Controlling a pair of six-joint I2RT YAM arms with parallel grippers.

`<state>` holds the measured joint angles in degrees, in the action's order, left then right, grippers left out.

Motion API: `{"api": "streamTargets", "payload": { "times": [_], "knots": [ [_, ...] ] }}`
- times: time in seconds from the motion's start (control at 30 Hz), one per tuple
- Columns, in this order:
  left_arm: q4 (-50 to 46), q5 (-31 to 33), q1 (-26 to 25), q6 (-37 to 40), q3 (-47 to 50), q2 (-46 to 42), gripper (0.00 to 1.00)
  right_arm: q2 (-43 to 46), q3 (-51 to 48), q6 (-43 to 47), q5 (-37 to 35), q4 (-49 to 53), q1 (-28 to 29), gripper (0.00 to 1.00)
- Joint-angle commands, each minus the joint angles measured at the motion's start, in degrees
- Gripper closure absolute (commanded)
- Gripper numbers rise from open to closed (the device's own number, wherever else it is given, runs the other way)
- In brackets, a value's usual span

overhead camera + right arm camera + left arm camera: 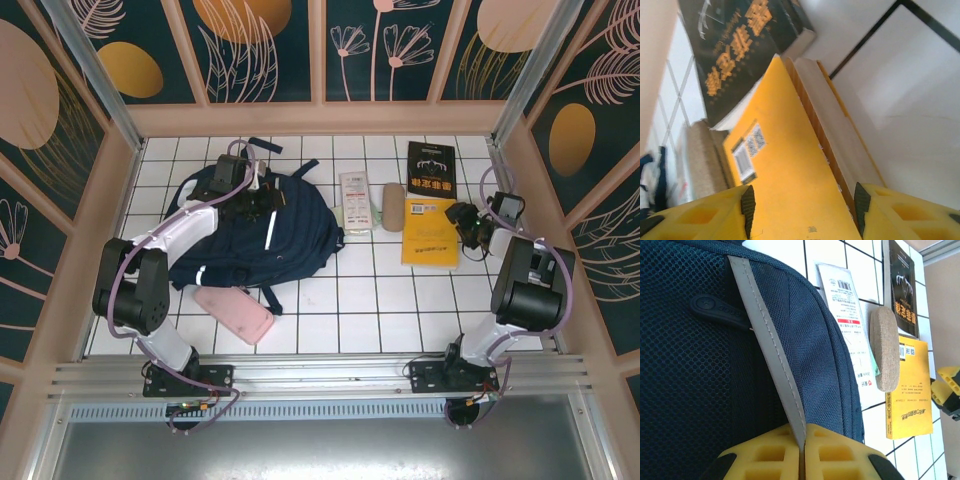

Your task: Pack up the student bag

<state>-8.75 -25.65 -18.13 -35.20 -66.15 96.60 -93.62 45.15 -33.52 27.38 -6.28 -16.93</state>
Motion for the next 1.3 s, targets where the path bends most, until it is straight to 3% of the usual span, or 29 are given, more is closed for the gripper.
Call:
{"api": "streamTargets", "payload": {
  "times": [0.0, 0.3, 0.47, 0.57, 0.8, 1.03, 1.27],
  "knots": [
    [2.43, -1.24, -0.6, 0.66, -0.38, 0.39, 0.9, 3.33, -3.02, -5.5, 6.17, -6.1, 0.21, 0.47],
    [2.4, -1.14, -0.68, 0.66, -0.38, 0.87, 0.89, 5.34, -9.73, -12.97, 10.69, -13.29, 1.38, 0.59],
    [2.32, -1.09, -0.93, 0.6, -0.3, 1.28, 0.89, 2.32, -9.3, -12.76, 10.4, -13.71, 3.93, 0.61],
    [1.96, -0.21, -1.2, 0.97, -0.16, 1.23, 0.8, 0.89, -9.46, -13.58, 9.71, -15.2, 4.61, 0.69],
    [-0.14, 2.88, -2.15, 2.53, -0.61, 1.25, 0.68, 0.22, -8.31, -14.65, 8.49, -15.87, 5.96, 0.99],
    [-6.19, 11.28, -3.5, 5.5, -2.65, -4.56, 0.51, 4.66, -9.24, -15.48, 3.58, -6.84, 7.28, 1.0],
    [-15.76, 21.66, -7.09, 12.93, -6.97, -8.32, 0.39, 11.46, -14.54, -21.38, 8.91, -5.6, 7.85, 1.0]
  ]
}}
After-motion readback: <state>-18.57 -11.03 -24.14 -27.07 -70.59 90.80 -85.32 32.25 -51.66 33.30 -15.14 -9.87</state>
